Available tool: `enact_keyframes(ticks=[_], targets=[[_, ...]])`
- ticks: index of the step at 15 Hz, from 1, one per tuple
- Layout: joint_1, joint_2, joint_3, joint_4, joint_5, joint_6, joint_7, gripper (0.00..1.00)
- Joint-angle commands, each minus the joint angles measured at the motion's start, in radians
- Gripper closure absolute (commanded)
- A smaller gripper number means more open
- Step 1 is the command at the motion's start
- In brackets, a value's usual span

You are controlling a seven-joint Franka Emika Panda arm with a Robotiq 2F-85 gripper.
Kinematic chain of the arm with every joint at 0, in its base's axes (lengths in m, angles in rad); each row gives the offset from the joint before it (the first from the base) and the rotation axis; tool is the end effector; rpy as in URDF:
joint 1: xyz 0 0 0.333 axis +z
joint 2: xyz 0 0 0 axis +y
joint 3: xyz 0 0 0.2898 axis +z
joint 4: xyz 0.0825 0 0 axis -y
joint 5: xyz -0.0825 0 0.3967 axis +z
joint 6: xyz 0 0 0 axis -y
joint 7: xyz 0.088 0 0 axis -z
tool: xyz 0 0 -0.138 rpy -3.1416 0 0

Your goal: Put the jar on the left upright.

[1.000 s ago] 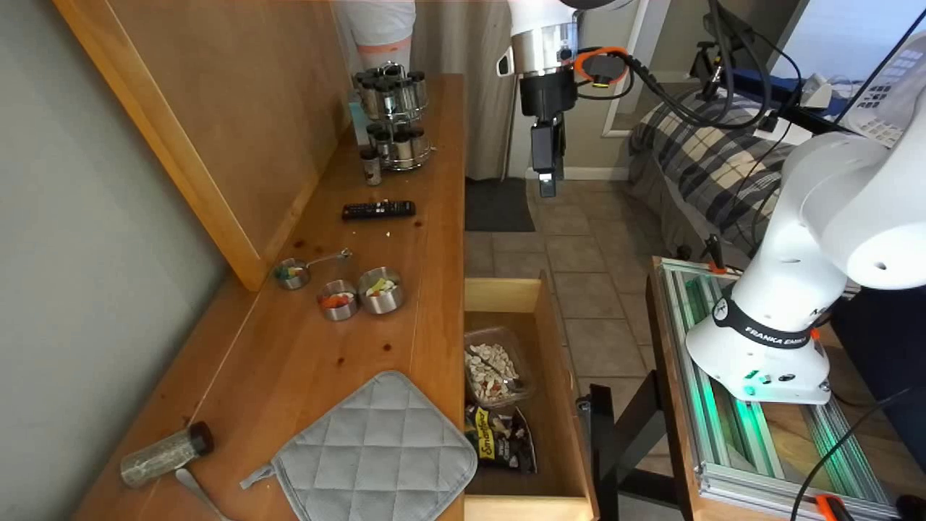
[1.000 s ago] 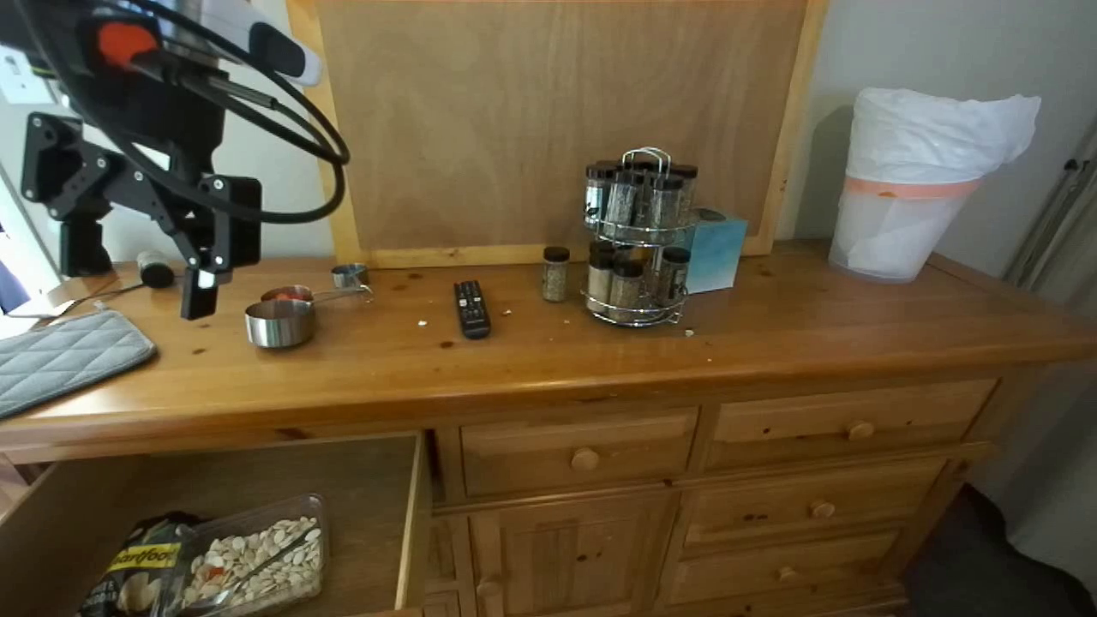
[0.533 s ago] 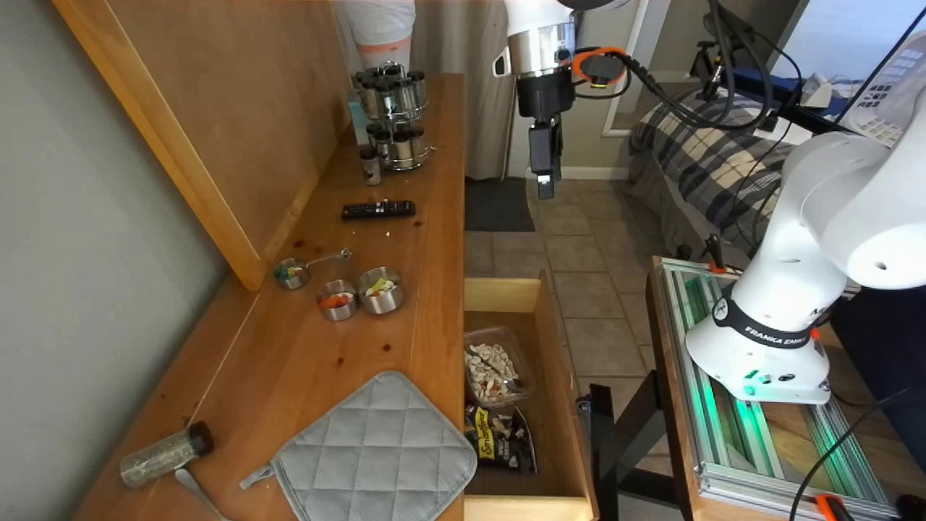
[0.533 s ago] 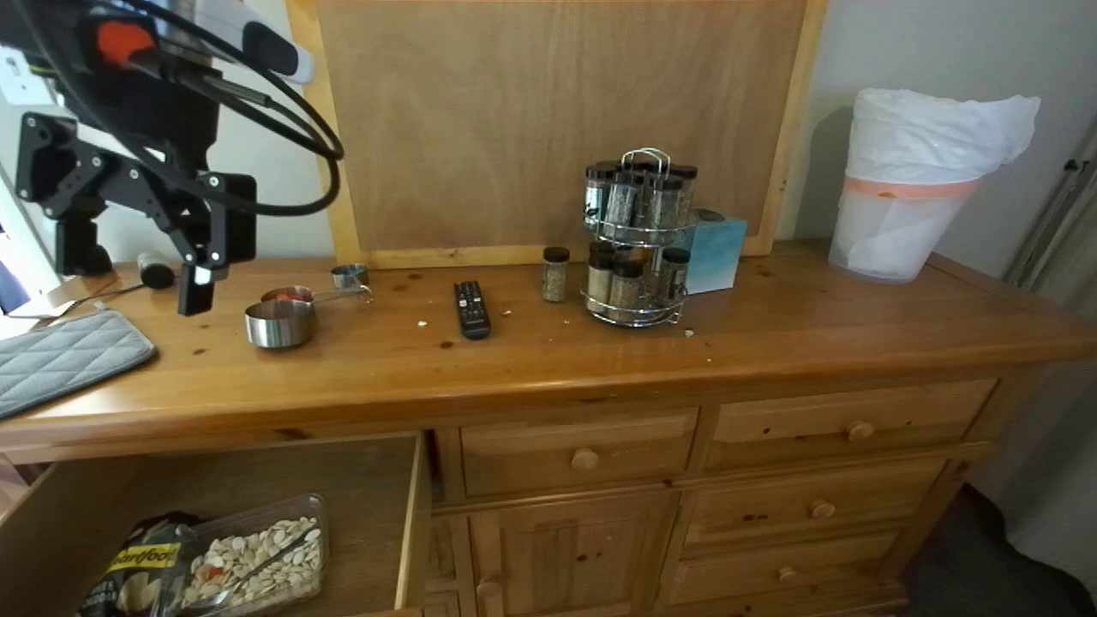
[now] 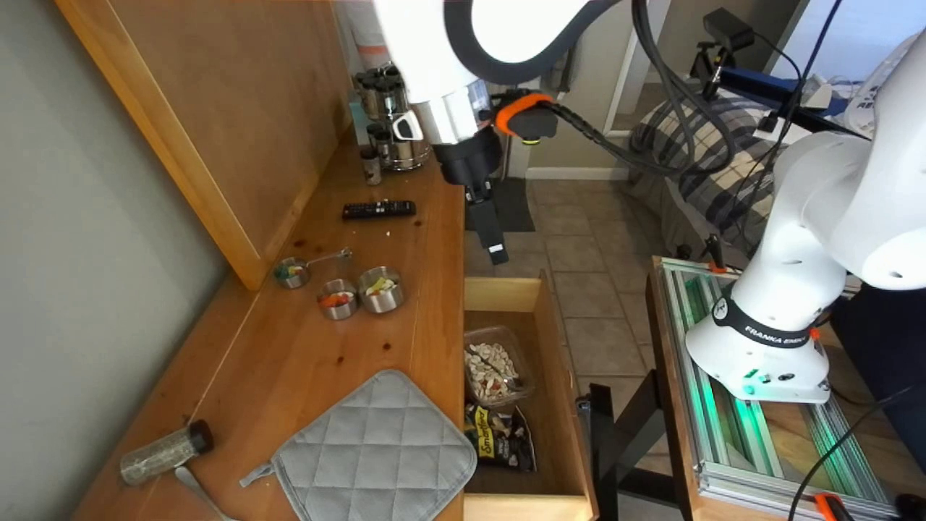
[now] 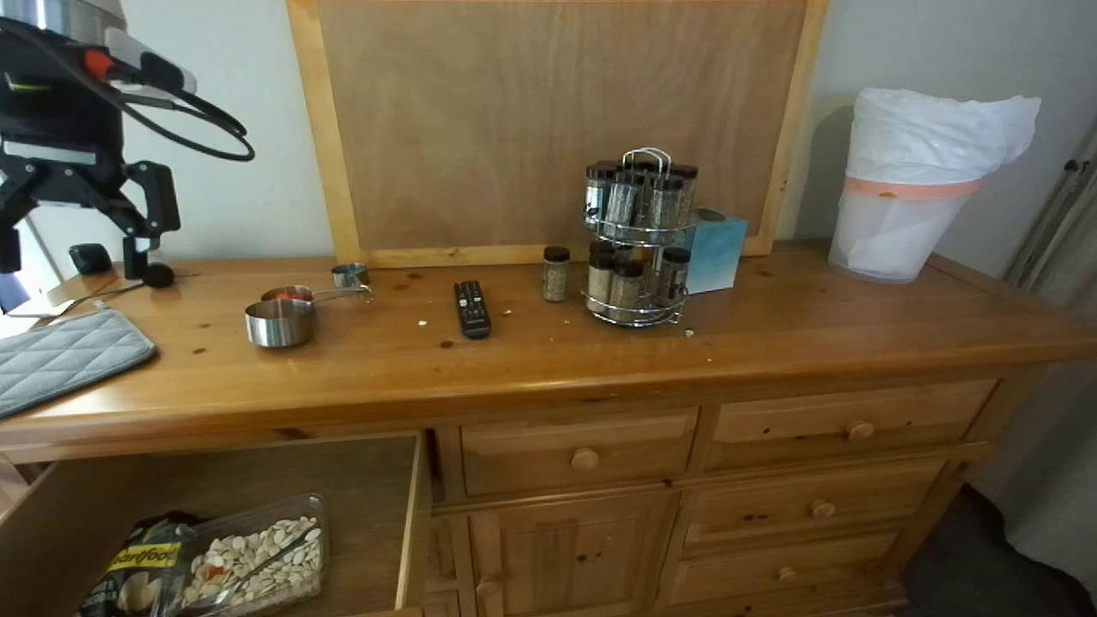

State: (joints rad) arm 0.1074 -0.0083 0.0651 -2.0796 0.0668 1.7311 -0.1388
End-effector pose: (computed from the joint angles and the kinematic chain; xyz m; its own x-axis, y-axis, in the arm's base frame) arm 0.4959 0.0947 0.3463 0.9021 0.2864 -0.3228 0.2671 -0.9581 -0.1037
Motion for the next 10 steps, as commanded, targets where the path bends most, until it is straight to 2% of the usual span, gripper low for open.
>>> enact_keyframes(ticks=[1, 7, 10], targets=[[0.042, 0.216, 0.061, 0.251, -0.099, -0.104, -0.026, 0.0], [0.142, 0.48, 0.118, 0.566, -0.318, -0.202, -0.086, 0.0], [0.196, 0.607, 0.122, 0.716, -0.408, -0.12, -0.115, 0.0]])
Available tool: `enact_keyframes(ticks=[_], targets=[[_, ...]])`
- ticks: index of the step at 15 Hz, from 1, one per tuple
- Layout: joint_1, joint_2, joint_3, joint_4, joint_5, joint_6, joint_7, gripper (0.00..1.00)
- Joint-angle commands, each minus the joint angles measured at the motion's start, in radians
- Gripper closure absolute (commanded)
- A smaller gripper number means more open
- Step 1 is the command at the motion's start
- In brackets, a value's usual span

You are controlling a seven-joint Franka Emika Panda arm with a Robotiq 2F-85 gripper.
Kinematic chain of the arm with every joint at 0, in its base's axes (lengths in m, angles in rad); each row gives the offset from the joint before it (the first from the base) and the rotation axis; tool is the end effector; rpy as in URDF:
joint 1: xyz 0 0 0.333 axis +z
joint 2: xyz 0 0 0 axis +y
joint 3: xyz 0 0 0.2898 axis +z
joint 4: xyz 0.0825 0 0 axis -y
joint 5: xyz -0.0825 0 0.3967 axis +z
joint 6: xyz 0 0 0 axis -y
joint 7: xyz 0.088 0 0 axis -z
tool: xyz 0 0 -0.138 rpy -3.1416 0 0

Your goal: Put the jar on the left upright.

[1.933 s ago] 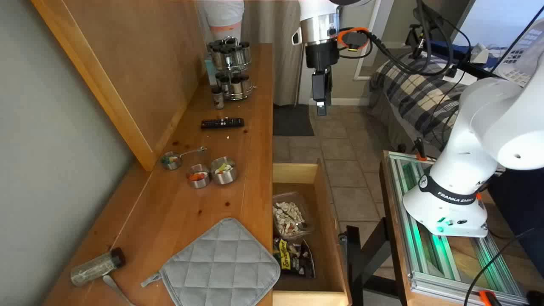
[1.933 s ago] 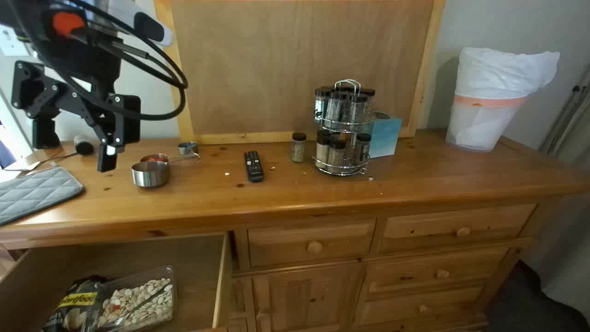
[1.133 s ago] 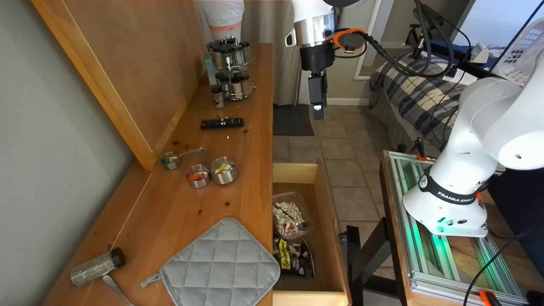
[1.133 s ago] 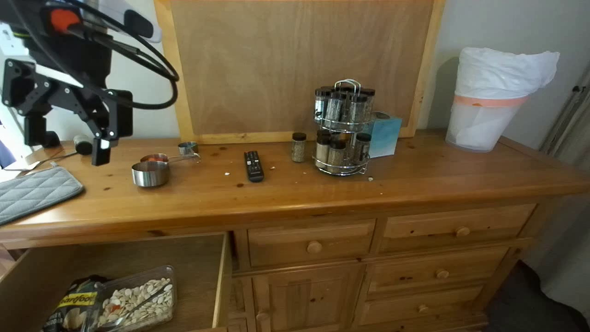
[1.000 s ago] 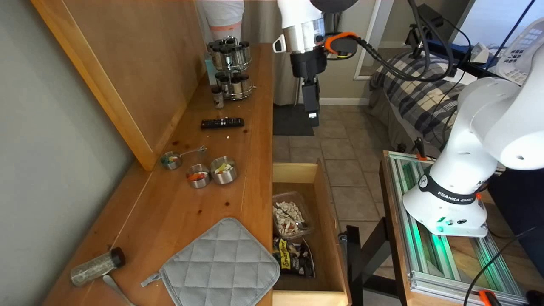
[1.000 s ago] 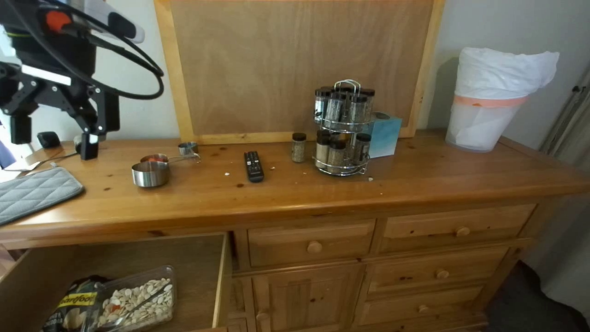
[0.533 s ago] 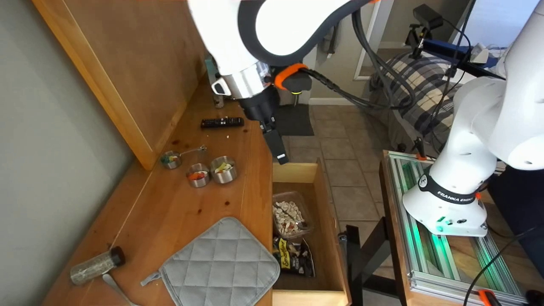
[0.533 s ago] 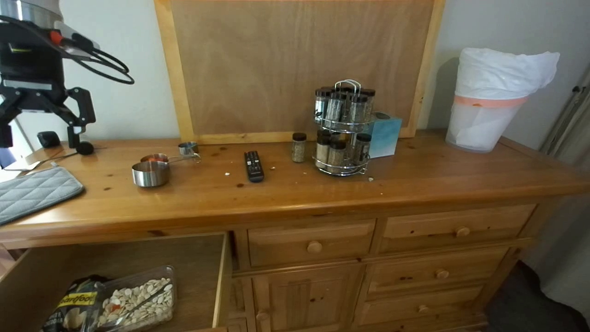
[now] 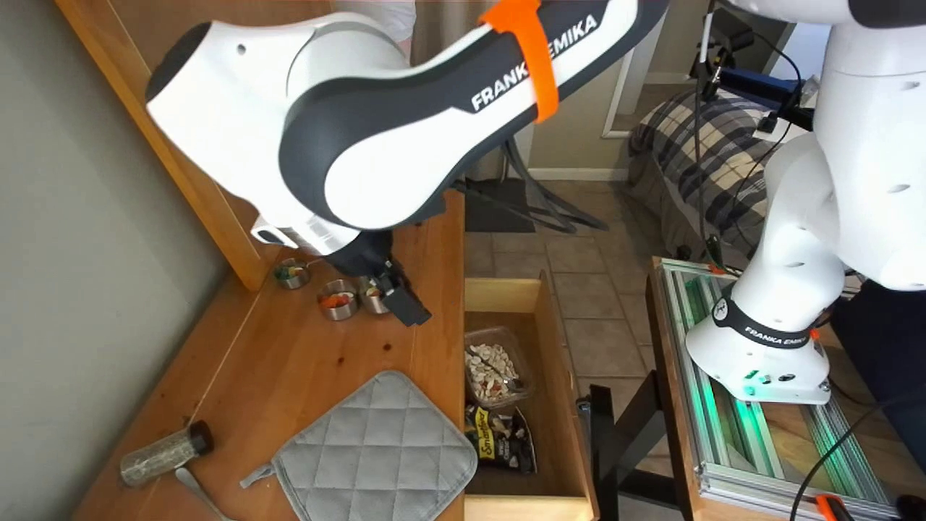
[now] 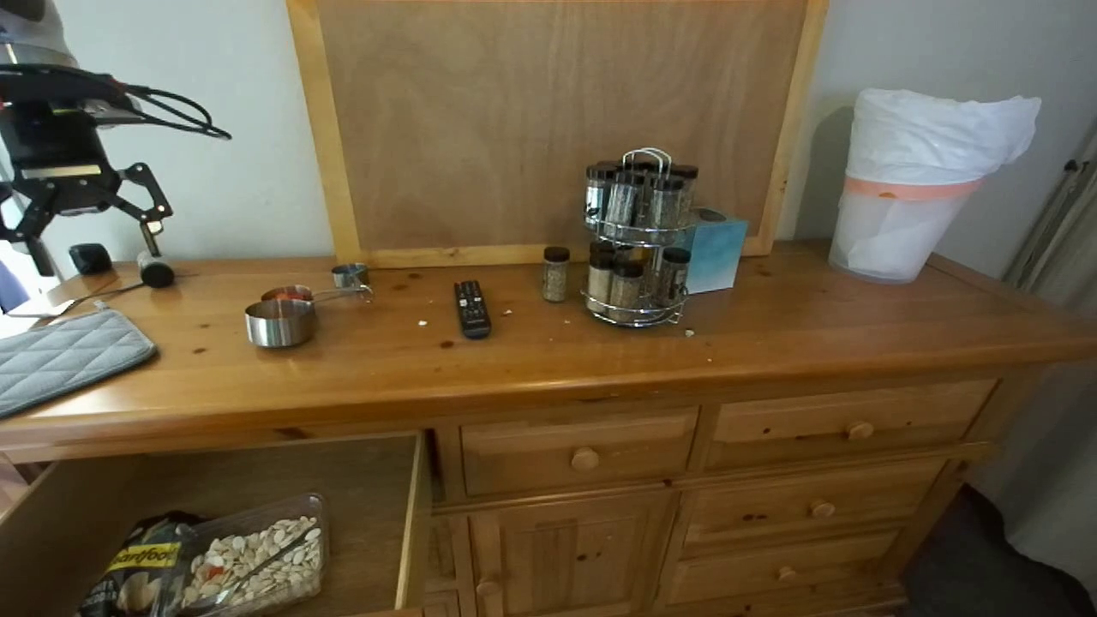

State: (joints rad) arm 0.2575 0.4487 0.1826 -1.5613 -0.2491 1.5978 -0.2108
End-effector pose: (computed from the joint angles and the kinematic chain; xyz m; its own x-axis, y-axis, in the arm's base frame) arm 0.5798 0.2260 0.3079 0.7000 0.5808 -0.4156 0.6586 -0.7500 0.0612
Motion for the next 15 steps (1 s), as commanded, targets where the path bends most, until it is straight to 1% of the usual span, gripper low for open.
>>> enact_keyframes(ticks=[1, 2, 3, 4, 6, 7, 15], targets=[[0.064, 0.189, 0.001, 0.248, -0.126, 0.049, -0.06, 0.0], [0.07, 0.223, 0.005, 0.296, -0.12, 0.077, -0.084, 0.0], [0.065, 0.247, 0.015, 0.332, -0.1, 0.093, -0.138, 0.0], [0.065, 0.165, 0.0, 0.203, -0.084, 0.092, -0.065, 0.0], [0.074, 0.216, 0.001, 0.272, -0.083, 0.102, -0.103, 0.0], [0.074, 0.227, 0.0, 0.289, -0.083, 0.103, -0.112, 0.0], [0.073, 0.233, -0.001, 0.306, -0.082, 0.102, -0.122, 0.0]])
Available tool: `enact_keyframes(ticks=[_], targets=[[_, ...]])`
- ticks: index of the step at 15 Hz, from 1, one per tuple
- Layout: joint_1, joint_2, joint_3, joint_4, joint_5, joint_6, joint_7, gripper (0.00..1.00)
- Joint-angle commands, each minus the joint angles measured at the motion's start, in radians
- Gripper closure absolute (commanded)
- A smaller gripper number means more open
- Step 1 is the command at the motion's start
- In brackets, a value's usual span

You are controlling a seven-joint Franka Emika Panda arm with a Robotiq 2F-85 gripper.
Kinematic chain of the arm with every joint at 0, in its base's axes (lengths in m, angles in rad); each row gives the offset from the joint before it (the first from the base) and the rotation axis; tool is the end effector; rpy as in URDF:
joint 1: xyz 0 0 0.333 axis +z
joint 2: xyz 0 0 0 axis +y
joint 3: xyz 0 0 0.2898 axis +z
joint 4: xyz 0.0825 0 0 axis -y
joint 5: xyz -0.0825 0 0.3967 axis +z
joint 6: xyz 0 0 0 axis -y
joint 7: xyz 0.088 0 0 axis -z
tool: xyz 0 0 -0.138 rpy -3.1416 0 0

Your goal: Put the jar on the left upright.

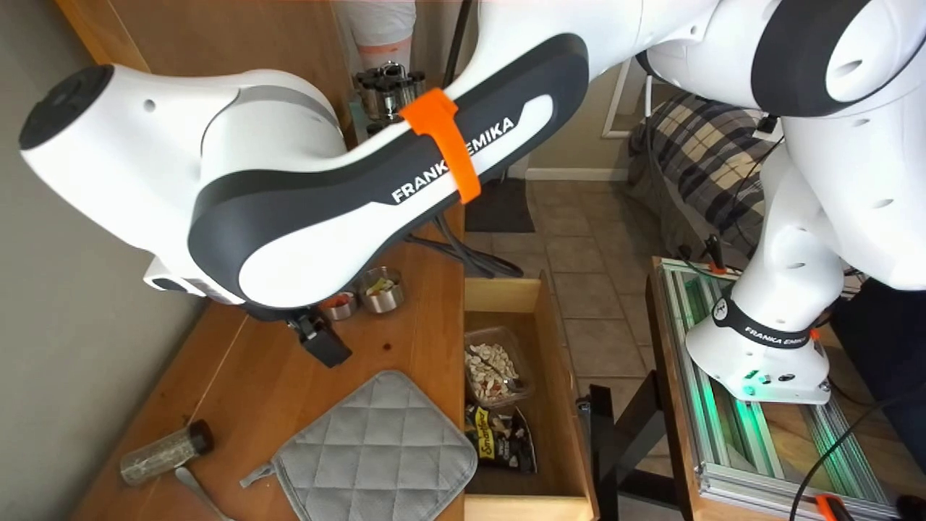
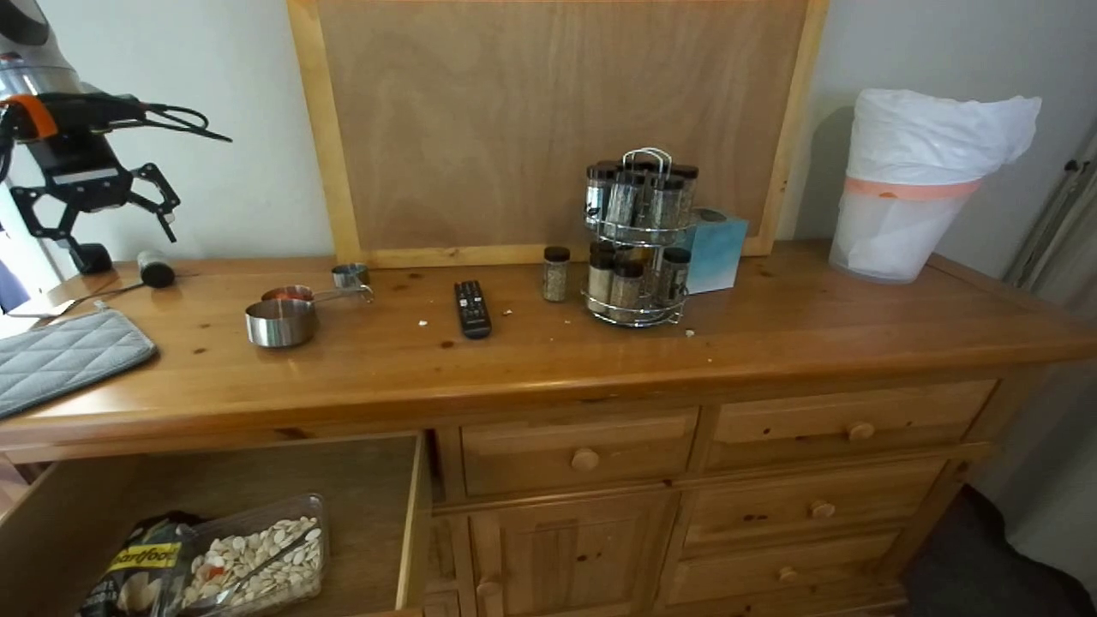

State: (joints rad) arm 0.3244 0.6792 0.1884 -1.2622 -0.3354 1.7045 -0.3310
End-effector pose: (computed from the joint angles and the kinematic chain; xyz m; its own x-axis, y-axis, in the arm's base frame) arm 0.6419 0.2862 0.2931 0.6103 0.7420 -0.2773 0.7874 -0.6064 0.1105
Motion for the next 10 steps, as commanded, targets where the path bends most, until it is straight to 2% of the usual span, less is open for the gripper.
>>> enact_keyframes(ticks=[1, 3, 10], targets=[[0.006, 0.003, -0.006, 0.007, 0.004, -0.004, -0.002, 0.0], [0.004, 0.07, 0.001, 0.09, 0.028, 0.011, -0.011, 0.0], [0.01, 0.233, -0.002, 0.26, 0.069, 0.132, 0.005, 0.0]])
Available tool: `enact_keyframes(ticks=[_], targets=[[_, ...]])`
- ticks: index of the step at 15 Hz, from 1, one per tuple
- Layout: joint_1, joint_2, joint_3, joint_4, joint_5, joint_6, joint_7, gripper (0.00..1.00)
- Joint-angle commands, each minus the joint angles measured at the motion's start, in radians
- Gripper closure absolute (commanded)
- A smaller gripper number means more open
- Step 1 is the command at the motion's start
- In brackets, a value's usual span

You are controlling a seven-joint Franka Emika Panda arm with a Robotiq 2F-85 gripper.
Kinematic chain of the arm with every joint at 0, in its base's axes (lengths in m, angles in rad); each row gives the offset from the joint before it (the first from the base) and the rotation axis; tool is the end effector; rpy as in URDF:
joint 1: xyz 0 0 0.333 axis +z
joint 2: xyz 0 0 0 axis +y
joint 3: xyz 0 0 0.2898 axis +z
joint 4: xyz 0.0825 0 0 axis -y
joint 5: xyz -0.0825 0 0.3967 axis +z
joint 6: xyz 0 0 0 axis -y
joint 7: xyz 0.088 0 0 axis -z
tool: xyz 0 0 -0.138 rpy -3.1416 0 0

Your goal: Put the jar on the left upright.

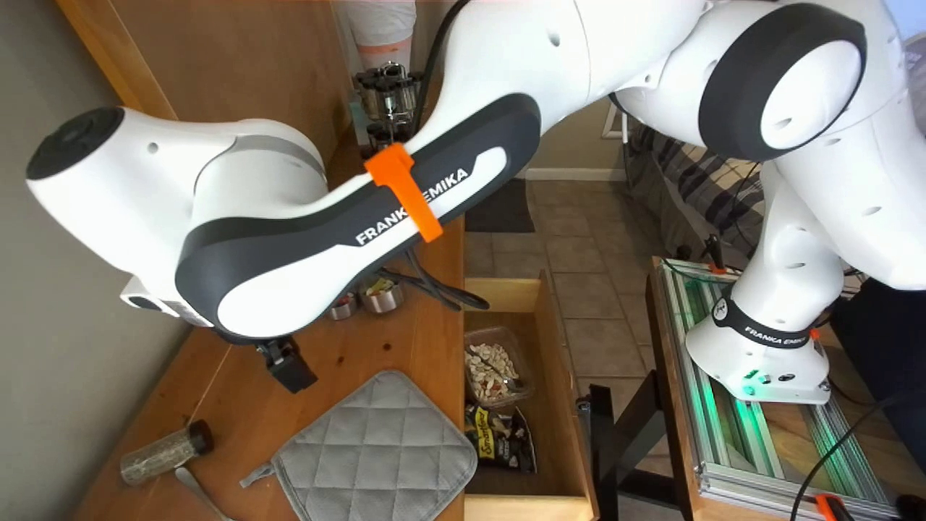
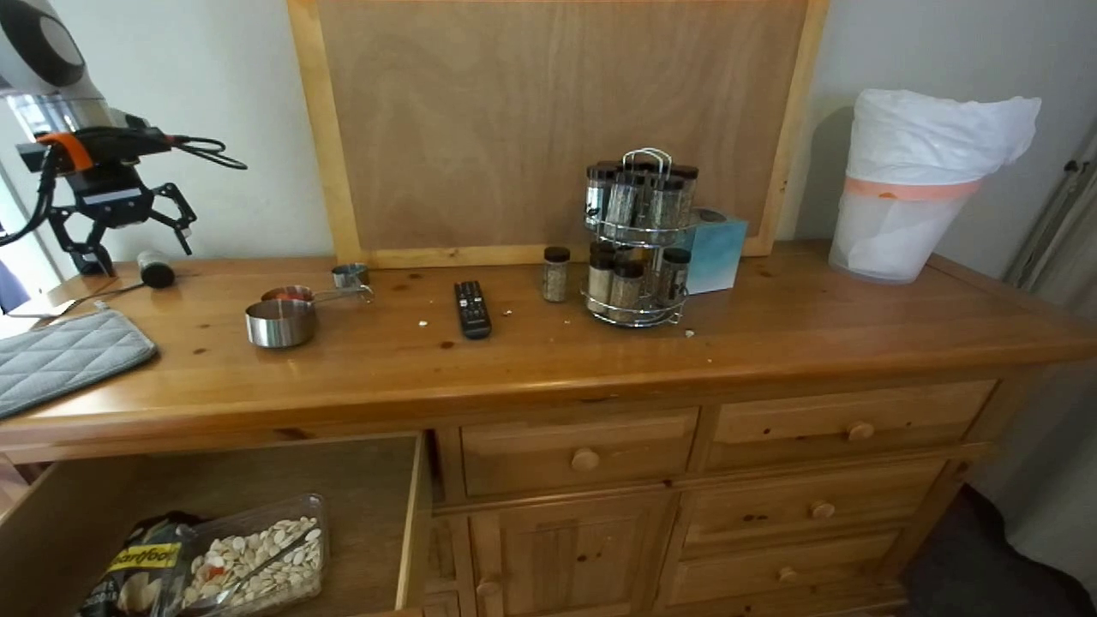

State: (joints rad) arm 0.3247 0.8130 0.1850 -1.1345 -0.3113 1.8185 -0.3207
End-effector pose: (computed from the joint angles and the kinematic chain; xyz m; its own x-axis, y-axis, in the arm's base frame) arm 0.6752 0.3004 0.2622 0.6389 0.7518 -0.1630 0.7690 -0.6296 0.1103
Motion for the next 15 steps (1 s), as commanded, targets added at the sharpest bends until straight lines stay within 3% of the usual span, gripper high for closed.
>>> enact_keyframes(ticks=[1, 12, 15], targets=[[0.013, 0.124, 0.003, 0.16, 0.059, 0.03, -0.005, 0.0], [0.044, 0.372, -0.007, 0.44, 0.158, 0.26, 0.024, 0.0], [0.027, 0.413, 0.028, 0.473, 0.167, 0.347, 0.007, 0.0]])
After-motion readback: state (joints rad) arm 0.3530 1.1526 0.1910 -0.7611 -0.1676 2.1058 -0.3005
